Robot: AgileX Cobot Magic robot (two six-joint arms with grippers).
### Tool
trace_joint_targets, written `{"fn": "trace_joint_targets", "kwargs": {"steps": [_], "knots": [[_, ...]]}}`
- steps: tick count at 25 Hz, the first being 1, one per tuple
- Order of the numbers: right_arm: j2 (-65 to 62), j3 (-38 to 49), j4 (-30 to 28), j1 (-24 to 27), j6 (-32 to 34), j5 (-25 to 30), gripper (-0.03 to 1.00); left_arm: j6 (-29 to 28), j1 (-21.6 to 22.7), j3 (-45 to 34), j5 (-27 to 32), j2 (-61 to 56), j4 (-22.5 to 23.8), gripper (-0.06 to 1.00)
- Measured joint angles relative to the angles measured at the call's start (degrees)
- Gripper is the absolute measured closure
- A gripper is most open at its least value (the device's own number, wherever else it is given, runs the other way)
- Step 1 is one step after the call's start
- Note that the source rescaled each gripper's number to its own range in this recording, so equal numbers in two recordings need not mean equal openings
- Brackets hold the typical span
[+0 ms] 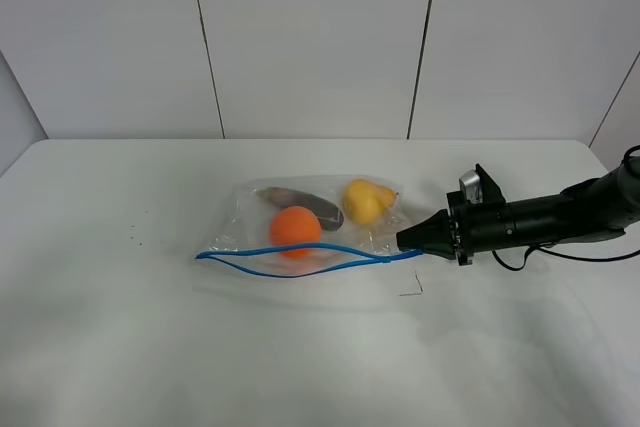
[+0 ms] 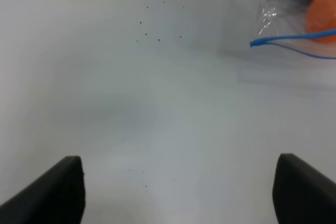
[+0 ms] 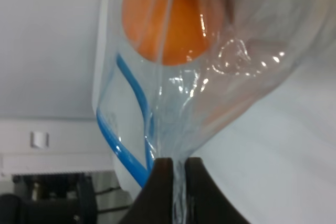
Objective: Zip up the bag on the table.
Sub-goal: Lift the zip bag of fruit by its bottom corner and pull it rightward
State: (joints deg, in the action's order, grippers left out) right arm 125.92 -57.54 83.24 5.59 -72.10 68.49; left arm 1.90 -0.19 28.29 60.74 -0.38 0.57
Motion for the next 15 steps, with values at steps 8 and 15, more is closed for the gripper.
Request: {"fn": "trace_joint_targets", "kwargs": {"steps": [8, 15], "knots": [[-3.06, 0.05, 1.10, 0.00, 9.26, 0.17, 0.97, 0.00, 0.00, 0.00, 0.00, 0.00, 0.00, 0.02], [-9.03, 0.00, 5.42, 0.00, 13.52, 0.17, 0.97, 0.00, 0.00, 0.00, 0.00, 0.00, 0.00, 0.02]]}}
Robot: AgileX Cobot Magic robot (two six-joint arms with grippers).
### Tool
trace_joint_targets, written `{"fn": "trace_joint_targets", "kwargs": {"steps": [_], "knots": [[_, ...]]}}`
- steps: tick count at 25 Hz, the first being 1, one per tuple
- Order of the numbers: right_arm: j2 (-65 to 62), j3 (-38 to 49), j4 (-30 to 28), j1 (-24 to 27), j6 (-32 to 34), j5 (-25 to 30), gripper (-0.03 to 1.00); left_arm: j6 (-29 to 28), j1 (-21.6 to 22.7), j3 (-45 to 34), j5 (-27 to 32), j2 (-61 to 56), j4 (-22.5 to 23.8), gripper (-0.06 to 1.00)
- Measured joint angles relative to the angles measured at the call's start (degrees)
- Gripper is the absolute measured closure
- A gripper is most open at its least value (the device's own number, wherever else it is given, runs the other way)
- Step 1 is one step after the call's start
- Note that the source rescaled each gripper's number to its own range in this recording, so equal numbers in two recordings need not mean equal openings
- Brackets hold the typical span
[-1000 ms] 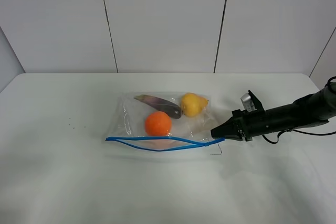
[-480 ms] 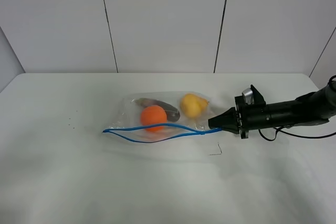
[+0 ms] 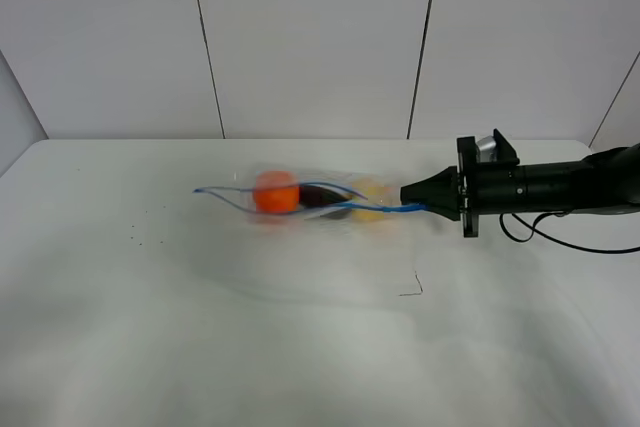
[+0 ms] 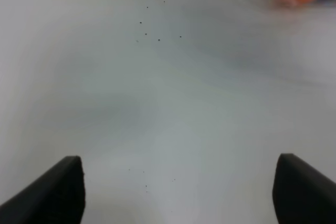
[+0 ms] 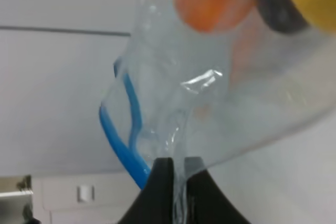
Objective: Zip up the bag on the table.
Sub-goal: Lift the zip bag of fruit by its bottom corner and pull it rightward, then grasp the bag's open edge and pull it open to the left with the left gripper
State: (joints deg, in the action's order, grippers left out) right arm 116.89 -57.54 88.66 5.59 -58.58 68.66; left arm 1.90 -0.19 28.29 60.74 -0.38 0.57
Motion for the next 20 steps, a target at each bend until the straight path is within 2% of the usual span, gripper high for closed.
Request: {"fn": "trace_joint_targets", "kwargs": {"steps": [20], "knots": [[-1.46, 0.00, 2.87, 0.00, 4.01, 0.00, 0.97, 0.00, 0.00, 0.00, 0.00, 0.00, 0.00, 0.02]]}}
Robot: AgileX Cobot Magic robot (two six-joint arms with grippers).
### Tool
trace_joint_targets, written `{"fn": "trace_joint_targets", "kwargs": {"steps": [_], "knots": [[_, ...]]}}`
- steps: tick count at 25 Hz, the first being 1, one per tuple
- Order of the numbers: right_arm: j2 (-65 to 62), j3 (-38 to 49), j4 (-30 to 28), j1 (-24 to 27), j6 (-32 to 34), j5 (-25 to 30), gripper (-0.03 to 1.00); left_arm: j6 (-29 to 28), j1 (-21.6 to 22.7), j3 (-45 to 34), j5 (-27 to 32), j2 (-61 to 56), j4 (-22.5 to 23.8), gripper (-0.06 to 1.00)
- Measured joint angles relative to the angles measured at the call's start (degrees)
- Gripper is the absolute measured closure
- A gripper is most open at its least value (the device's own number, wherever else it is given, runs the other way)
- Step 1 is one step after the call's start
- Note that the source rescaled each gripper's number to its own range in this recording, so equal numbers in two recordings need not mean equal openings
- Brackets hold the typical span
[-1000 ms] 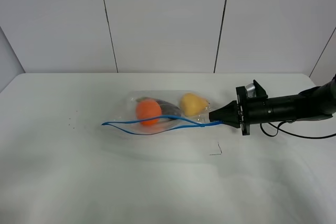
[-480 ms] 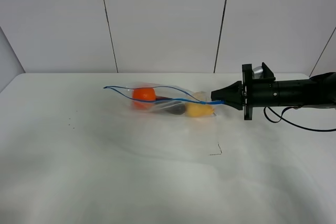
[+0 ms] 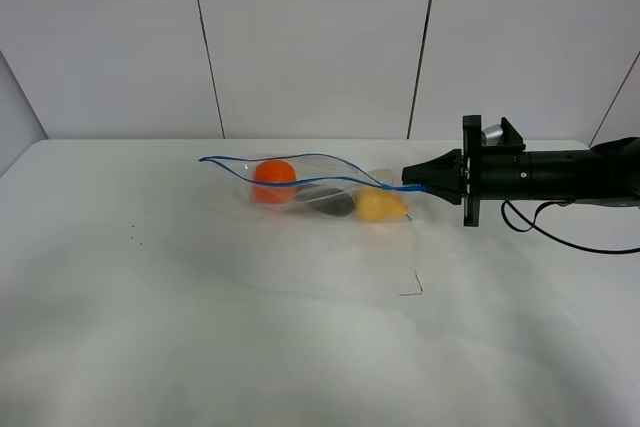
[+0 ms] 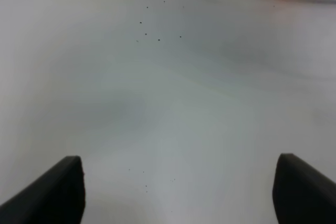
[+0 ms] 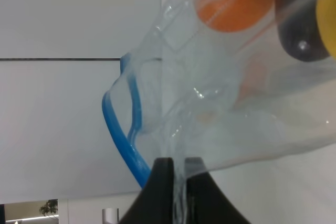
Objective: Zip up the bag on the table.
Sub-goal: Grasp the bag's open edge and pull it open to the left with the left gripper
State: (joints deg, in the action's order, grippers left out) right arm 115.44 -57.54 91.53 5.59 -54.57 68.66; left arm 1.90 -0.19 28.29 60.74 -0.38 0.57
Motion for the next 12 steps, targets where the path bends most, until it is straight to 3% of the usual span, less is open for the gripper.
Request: {"fn": "trace_joint_targets", "kwargs": {"steps": [12], "knots": [[0.00, 0.00, 0.00, 0.00, 0.00, 0.00, 0.97, 0.00, 0.00, 0.07, -0.22, 0.00, 0.00, 0.02]]}}
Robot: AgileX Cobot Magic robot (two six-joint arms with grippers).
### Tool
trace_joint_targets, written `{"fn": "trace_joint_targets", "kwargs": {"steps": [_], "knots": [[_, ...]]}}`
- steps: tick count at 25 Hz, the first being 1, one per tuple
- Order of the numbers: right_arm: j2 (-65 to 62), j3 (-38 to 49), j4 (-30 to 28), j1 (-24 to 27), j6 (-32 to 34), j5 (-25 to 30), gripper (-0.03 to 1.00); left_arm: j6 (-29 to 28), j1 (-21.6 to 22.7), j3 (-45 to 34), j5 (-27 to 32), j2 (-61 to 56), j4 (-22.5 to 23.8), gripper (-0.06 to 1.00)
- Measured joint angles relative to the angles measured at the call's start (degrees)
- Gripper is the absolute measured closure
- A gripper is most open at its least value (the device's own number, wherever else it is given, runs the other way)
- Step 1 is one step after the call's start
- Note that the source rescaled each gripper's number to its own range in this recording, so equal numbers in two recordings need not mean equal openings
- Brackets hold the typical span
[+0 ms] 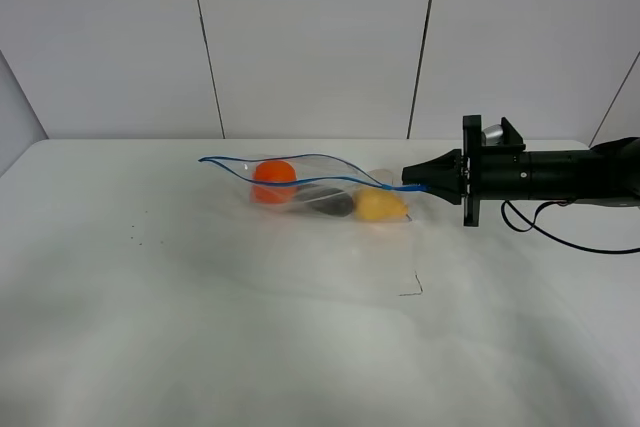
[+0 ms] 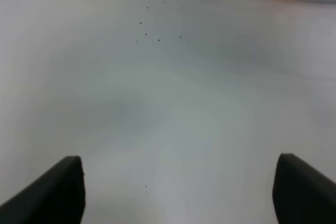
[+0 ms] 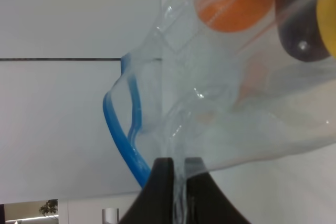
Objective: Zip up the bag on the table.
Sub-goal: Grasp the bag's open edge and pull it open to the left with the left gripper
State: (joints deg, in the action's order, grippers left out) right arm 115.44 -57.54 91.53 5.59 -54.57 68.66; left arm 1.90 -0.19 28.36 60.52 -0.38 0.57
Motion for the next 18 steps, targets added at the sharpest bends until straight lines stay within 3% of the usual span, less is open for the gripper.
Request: {"fn": "trace_joint_targets", "kwargs": {"steps": [4, 10, 13, 18], "knots": [[0.00, 0.00, 0.00, 0.00, 0.00, 0.00, 0.97, 0.00, 0.00, 4.16, -2.00, 3.49, 0.00, 0.02], [0.00, 0.00, 0.00, 0.00, 0.00, 0.00, 0.97, 2.25, 0.00, 17.57, -5.12, 20.01, -0.06, 0.02], [0.00, 0.00, 0.00, 0.00, 0.00, 0.00, 0.97, 9.38, 0.00, 22.17, -5.85, 28.93, -0.11, 0.02], [0.00, 0.00, 0.00, 0.00, 0.00, 0.00, 0.97, 25.70, 0.00, 23.02, -10.69, 38.36, -0.90, 0.02]]}}
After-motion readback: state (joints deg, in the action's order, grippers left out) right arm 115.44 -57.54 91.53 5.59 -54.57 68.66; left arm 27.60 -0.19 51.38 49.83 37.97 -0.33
